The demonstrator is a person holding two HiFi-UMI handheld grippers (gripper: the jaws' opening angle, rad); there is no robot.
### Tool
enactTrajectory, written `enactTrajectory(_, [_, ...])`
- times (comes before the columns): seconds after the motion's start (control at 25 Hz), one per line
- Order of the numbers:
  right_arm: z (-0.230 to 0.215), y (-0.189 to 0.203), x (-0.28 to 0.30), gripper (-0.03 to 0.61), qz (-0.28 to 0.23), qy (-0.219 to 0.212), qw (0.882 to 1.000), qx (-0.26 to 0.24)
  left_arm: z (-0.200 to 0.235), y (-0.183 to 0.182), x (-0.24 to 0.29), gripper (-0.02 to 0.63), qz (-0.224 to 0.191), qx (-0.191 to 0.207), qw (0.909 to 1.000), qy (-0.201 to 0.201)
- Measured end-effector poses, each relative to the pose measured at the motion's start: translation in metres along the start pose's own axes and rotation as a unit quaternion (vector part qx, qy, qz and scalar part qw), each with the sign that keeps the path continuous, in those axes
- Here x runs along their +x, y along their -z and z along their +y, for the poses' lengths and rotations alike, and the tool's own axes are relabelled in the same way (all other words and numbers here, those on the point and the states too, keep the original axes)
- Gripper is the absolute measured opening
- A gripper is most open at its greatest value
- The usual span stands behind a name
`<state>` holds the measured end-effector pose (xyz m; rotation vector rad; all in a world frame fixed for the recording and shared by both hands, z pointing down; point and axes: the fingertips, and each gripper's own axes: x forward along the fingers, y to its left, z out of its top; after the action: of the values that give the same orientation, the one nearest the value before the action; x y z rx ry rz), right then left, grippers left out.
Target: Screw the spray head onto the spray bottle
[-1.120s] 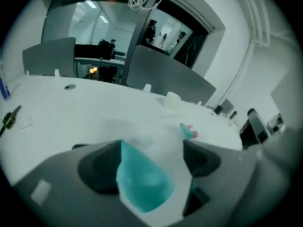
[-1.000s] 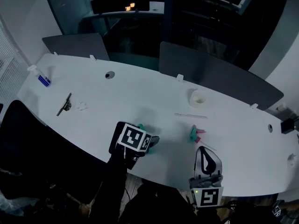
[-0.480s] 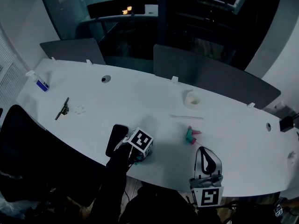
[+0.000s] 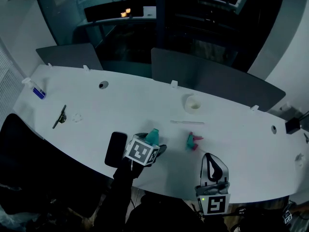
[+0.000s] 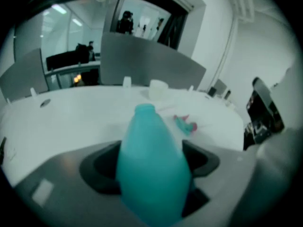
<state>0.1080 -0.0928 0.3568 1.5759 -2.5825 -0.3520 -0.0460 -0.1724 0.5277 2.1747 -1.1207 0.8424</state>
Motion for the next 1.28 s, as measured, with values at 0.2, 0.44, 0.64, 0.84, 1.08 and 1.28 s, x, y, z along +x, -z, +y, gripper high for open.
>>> enactTrajectory(0.2, [-0.006, 0.005, -0.012, 0.006, 0.013, 0.013, 1.0, -0.001, -0.031, -0.065, 0.01, 0.394, -0.209, 0.09, 0.9734, -0.026])
enactTrajectory(0.44, [-0.02, 0.014, -0.032, 0.006, 0.043, 0.035, 0.998, -0.011, -0.075, -0.093, 0.011, 0.394, -0.398, 0.166, 0.9002, -0.058])
enactTrajectory(0.64, [-0.025, 0.018, -0.045, 0.006, 0.056, 0.047, 0.997, -0.024, -0.071, -0.078, 0.029, 0.394, -0.396, 0.118, 0.9085, -0.064])
enactTrajectory(0.84, [-0.021, 0.02, -0.047, 0.006, 0.064, 0.044, 0.997, -0.028, -0.071, -0.069, 0.037, 0.394, -0.361, 0.105, 0.9252, -0.05])
enactTrajectory(1.08, [-0.015, 0.016, -0.041, 0.006, 0.051, 0.041, 0.998, -0.021, -0.089, -0.048, 0.042, 0.393, -0.311, 0.158, 0.9365, -0.034])
enactTrajectory(1.28, [-0.009, 0.025, -0.03, 0.006, 0.069, 0.0, 0.997, -0.019, -0.109, -0.034, 0.041, 0.394, -0.291, 0.205, 0.9344, 0.012])
